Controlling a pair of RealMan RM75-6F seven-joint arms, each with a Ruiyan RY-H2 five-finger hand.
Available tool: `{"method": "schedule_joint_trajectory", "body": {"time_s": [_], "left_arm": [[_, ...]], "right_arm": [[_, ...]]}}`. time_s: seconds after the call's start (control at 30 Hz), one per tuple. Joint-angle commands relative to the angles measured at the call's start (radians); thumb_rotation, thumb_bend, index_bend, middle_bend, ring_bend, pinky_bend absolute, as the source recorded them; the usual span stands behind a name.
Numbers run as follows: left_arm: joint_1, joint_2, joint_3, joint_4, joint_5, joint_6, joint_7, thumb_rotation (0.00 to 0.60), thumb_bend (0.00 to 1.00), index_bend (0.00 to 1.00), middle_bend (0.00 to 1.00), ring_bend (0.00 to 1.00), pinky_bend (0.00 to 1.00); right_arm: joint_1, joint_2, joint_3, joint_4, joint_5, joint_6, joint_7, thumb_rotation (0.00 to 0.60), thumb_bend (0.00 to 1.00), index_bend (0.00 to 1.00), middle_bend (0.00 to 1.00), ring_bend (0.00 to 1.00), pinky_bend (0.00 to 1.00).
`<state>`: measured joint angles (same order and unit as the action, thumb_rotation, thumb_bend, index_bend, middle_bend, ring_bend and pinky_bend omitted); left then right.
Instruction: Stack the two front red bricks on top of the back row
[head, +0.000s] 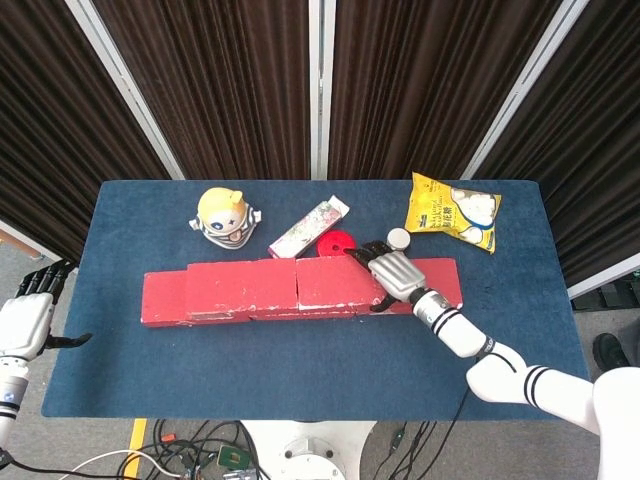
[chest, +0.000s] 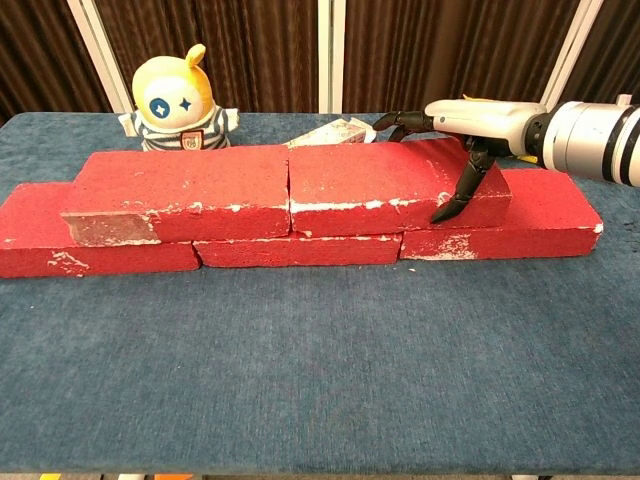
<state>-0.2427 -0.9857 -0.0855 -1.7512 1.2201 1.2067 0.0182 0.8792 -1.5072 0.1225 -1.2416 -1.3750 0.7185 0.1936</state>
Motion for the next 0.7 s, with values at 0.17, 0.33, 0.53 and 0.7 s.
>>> {"method": "schedule_joint_trajectory", "body": {"time_s": [0.17,0.33,0.53,0.7], "left_arm": [[0.003,0.001,0.0,0.002,0.001,0.001,-0.005,0.6,0.0,0.02,0.0,0.0,0.0],[0.005,0.002,0.001,0.005,0.002,0.001,-0.011,0.6,0.0,0.02,0.0,0.0,0.0],[0.004,0.001,0.001,0.007,0.003,-0.003,-0.015,0.6,0.0,0.02,0.0,0.0,0.0],[0.004,0.001,0.0,0.006,0.003,-0.003,-0.015,0.6,0.0,0.02,0.0,0.0,0.0]], "right_arm": [[0.0,-0.005,-0.001,-0.001,0.003,-0.001,-0.004,0.6,0.1,0.0,0.2,0.05,0.0],[0.0,-0.007,0.0,0.001,0.009,-0.005,-0.008,0.6,0.1,0.0,0.2,0.05,0.0],[-0.001,-0.006,0.0,-0.002,0.013,-0.005,-0.012,0.6,0.09,0.0,0.2,0.05,0.0],[-0.001,-0.009,0.001,0.0,0.021,-0.011,-0.014,0.6,0.06,0.0,0.19,0.04,0.0]]}}
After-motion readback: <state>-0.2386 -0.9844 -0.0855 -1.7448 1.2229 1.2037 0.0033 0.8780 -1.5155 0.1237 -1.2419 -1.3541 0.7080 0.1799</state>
